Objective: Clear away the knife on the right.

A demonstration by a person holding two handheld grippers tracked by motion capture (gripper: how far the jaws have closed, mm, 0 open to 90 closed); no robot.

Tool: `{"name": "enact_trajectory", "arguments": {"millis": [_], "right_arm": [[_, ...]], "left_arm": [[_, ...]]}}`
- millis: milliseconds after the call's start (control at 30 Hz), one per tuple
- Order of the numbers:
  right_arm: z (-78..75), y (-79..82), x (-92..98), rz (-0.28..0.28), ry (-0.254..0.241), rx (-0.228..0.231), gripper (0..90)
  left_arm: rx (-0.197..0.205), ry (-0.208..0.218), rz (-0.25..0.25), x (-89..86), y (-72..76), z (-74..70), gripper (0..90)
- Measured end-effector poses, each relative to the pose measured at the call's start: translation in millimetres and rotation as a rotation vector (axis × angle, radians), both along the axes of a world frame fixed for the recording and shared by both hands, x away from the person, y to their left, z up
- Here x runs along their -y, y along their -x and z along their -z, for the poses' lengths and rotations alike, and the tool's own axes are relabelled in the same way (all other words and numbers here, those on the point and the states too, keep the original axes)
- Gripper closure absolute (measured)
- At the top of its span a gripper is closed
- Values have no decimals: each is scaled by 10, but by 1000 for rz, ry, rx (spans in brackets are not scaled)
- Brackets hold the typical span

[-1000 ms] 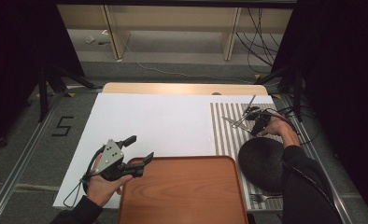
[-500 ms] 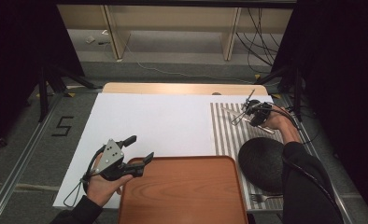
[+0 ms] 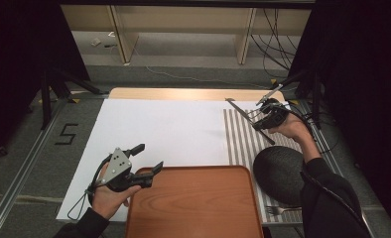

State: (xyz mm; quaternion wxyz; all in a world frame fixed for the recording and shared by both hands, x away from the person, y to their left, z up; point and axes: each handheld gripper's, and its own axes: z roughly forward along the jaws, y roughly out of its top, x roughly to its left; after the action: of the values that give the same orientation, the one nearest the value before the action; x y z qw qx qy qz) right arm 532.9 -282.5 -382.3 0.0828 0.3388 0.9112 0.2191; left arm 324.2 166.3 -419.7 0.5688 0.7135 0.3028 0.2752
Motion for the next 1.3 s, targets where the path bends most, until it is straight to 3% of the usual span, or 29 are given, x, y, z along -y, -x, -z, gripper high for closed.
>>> {"name": "enact_trajectory", "arguments": {"millis": [467,933,1300], "right_arm": [[-103,538,-213,-21,-192,0,802],[-224,933,-362,-81,-229,10,802],[-194,1207,-551,-116,-254,-28,802]], "left_arm": [[-1,-7,1,11,-1,9,193],[4,-10,1,19,1,8,193],[6,-10,1,19,3,6,193]]}}
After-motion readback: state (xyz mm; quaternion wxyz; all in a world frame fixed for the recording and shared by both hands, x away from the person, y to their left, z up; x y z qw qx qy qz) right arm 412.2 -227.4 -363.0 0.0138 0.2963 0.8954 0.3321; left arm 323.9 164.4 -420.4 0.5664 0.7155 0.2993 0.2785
